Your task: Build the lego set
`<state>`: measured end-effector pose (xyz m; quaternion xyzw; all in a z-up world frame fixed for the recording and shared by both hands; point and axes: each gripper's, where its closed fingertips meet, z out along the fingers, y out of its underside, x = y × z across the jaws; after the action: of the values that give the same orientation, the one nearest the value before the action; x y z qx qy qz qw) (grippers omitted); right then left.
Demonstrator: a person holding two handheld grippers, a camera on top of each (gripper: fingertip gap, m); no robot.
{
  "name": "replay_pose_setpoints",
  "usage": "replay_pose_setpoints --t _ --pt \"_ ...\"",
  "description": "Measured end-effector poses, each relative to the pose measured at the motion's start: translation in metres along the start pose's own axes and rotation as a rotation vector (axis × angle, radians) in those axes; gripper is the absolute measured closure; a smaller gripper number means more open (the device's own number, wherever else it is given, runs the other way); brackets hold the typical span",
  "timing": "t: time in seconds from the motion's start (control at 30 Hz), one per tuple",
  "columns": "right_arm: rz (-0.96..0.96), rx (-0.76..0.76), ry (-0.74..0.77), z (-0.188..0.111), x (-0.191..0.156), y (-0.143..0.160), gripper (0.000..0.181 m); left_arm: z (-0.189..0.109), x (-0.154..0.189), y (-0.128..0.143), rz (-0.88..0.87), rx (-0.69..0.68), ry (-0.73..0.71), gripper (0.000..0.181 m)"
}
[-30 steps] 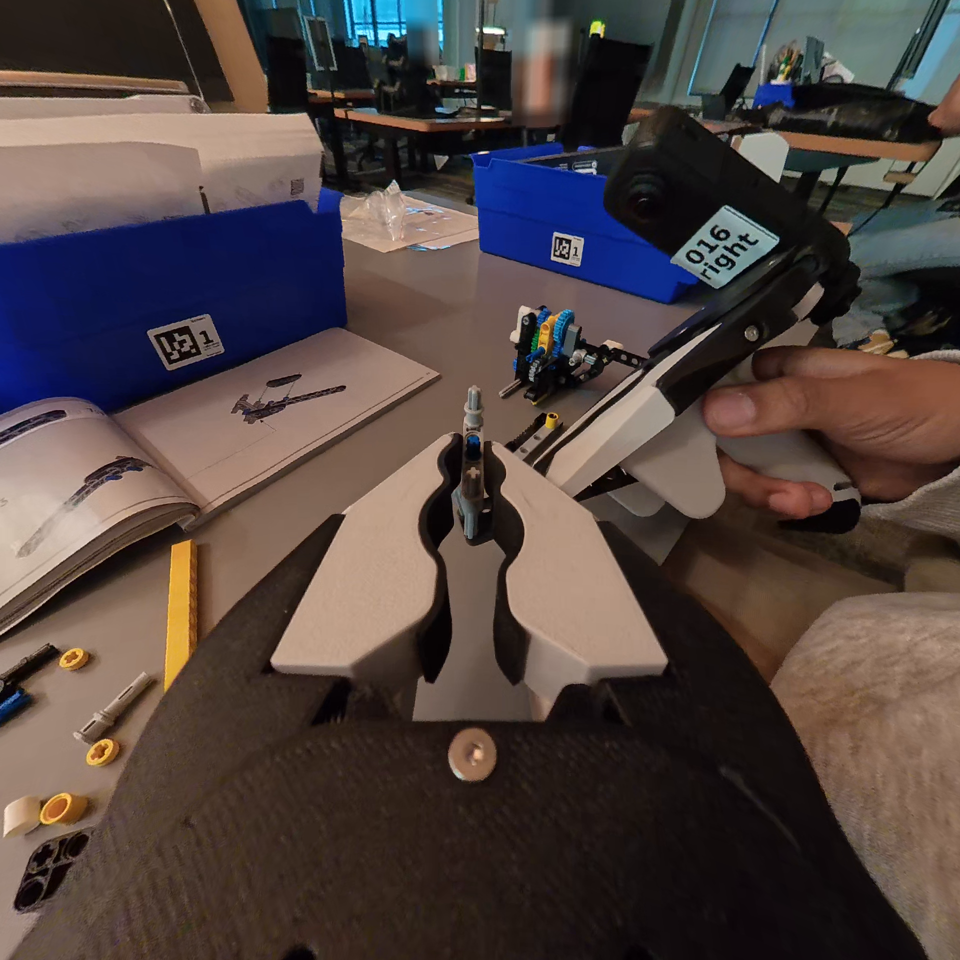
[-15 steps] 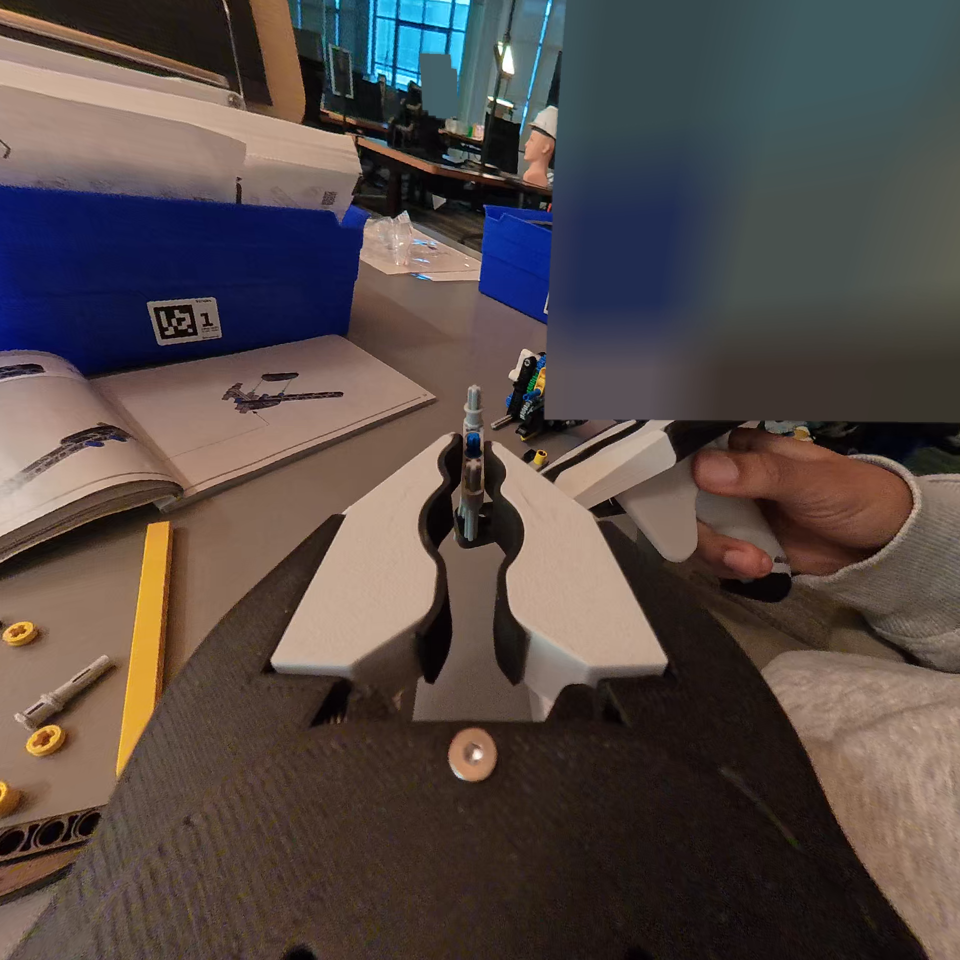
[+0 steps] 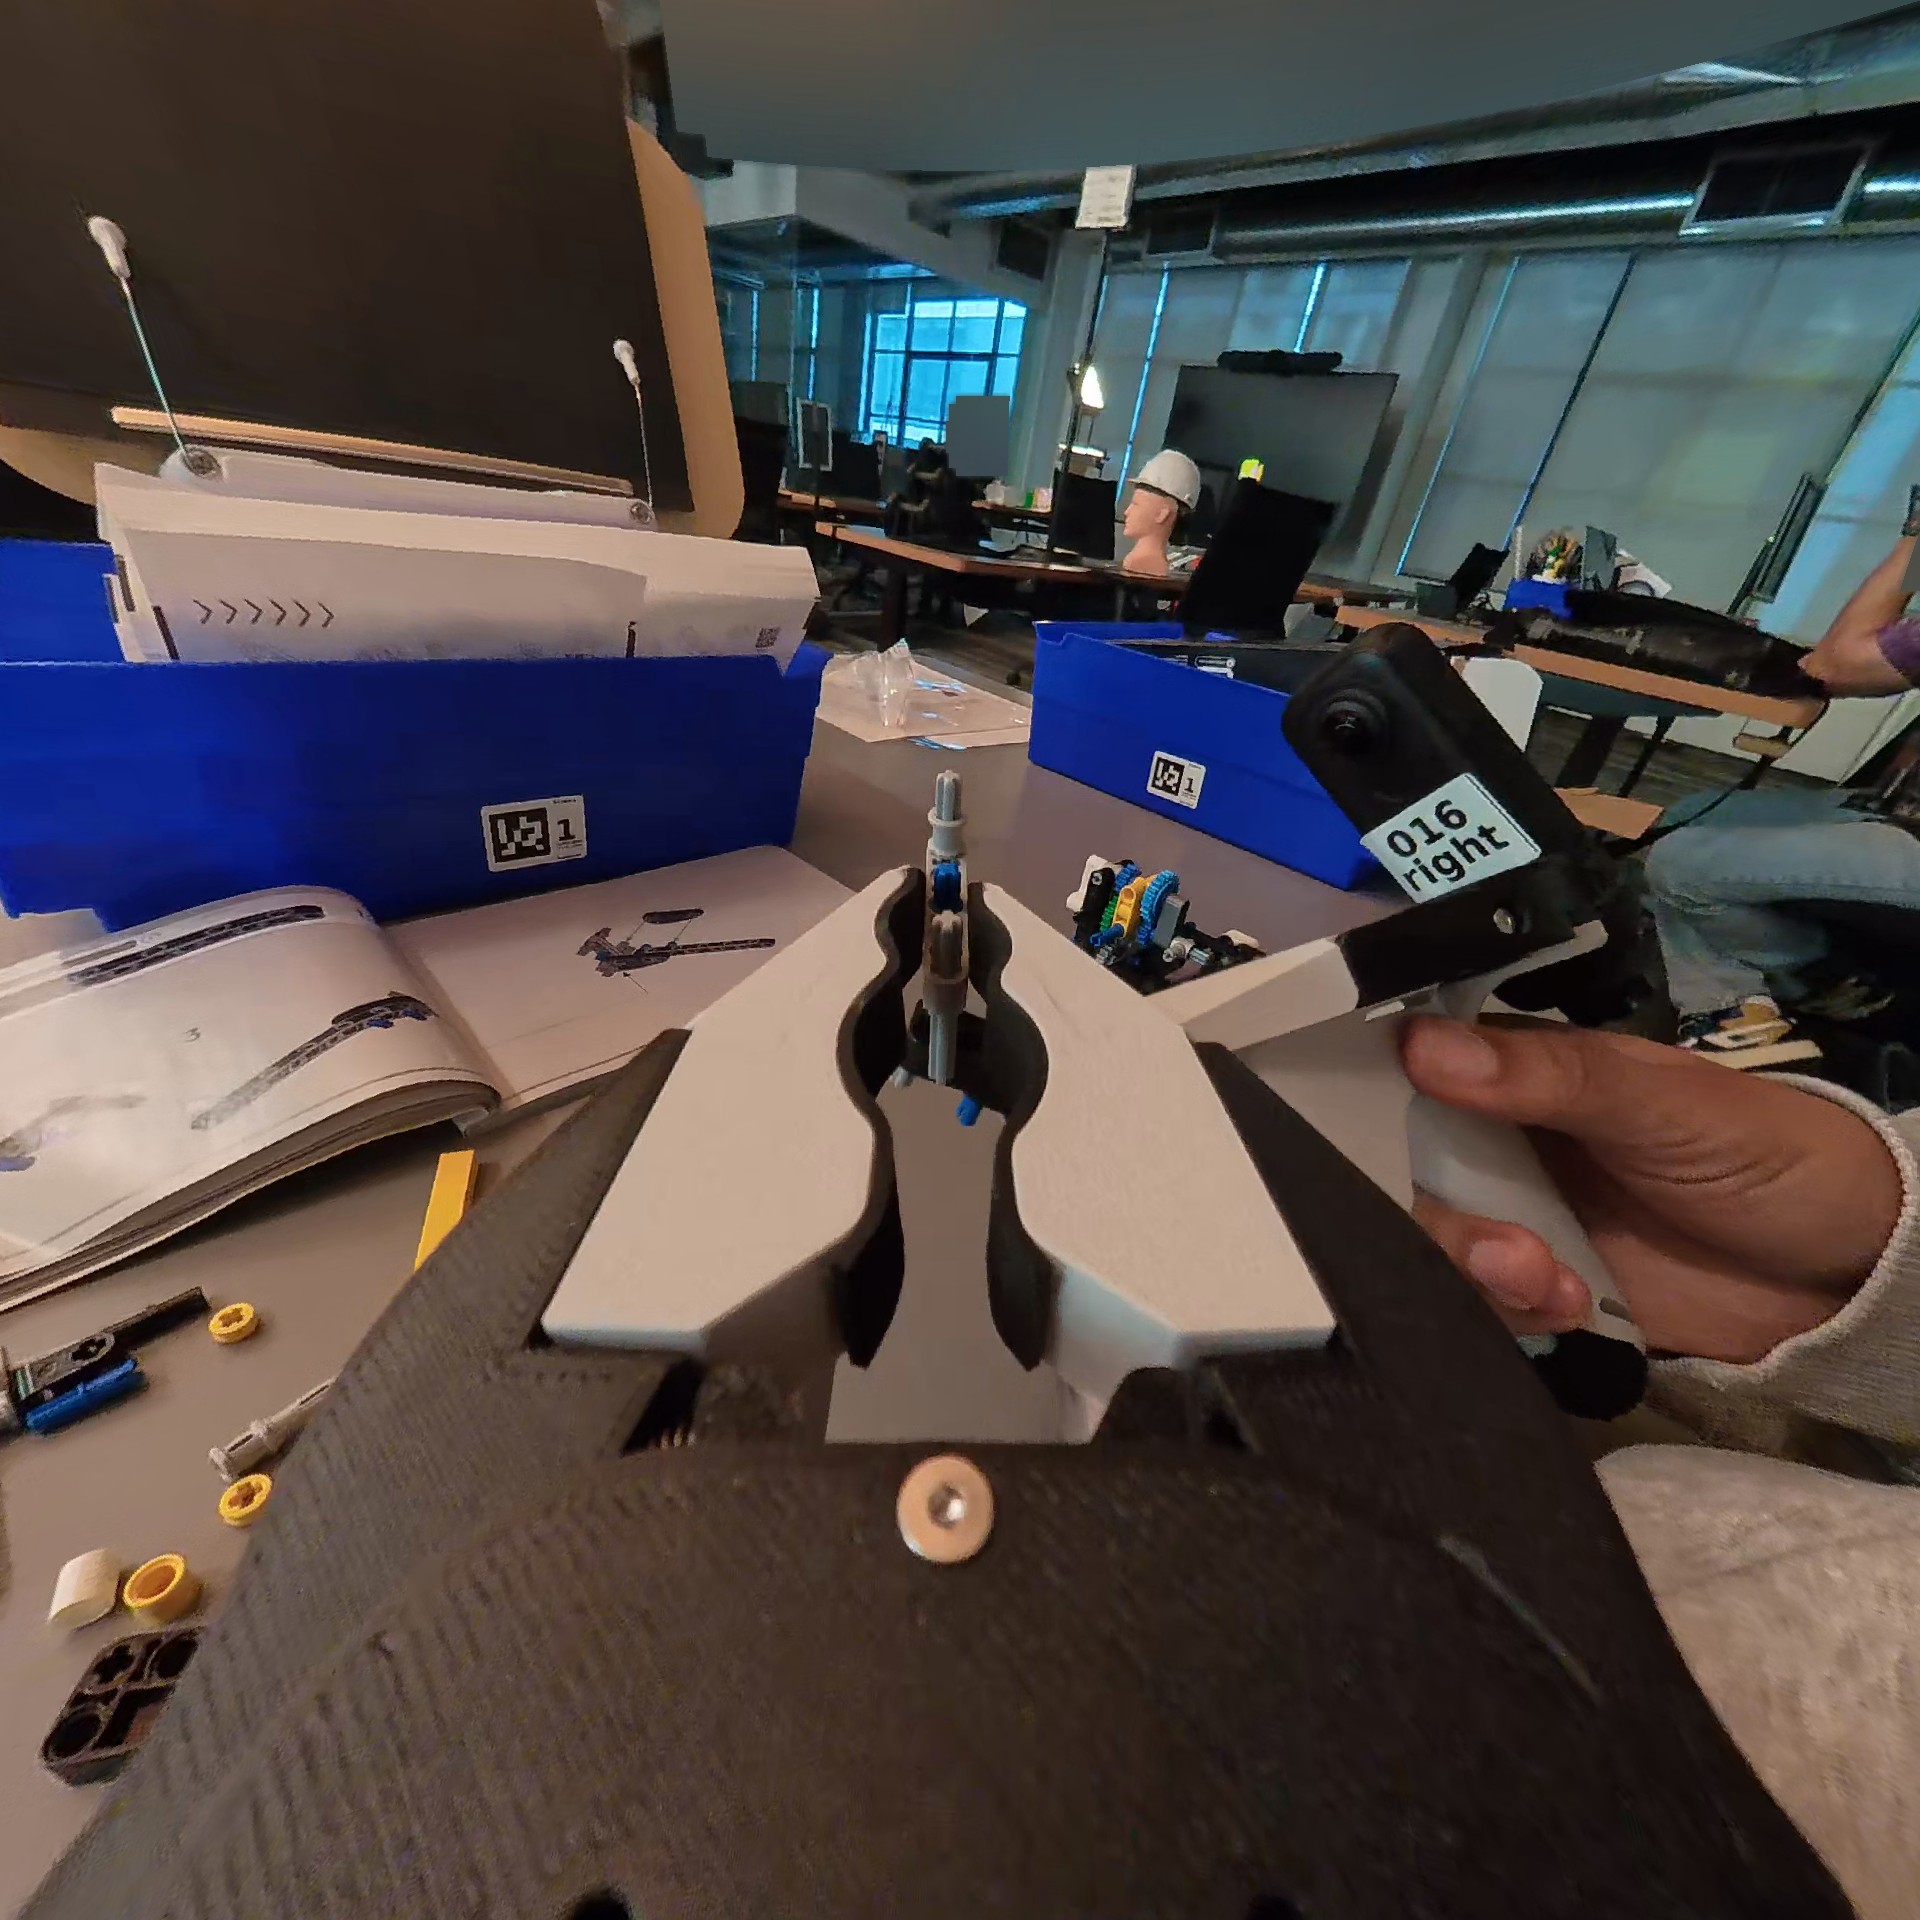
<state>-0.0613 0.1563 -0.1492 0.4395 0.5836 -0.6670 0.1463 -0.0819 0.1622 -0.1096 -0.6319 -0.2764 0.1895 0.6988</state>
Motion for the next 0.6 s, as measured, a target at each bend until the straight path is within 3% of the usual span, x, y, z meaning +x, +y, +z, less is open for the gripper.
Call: replay_pose_setpoints --t 0.33,0.6 --pt "-0.028 -0.019 0.049 0.003 0.008 0.003 0.164 -0.002 0.001 -0.003 0.025 -0.010 0.014 0.178" --pt "-0.032 -0.194 0.267 -0.001 0.048 0.028 0.164 -0.014 -0.057 -0.017 -0.106 -0.002 -0.035 0.178"
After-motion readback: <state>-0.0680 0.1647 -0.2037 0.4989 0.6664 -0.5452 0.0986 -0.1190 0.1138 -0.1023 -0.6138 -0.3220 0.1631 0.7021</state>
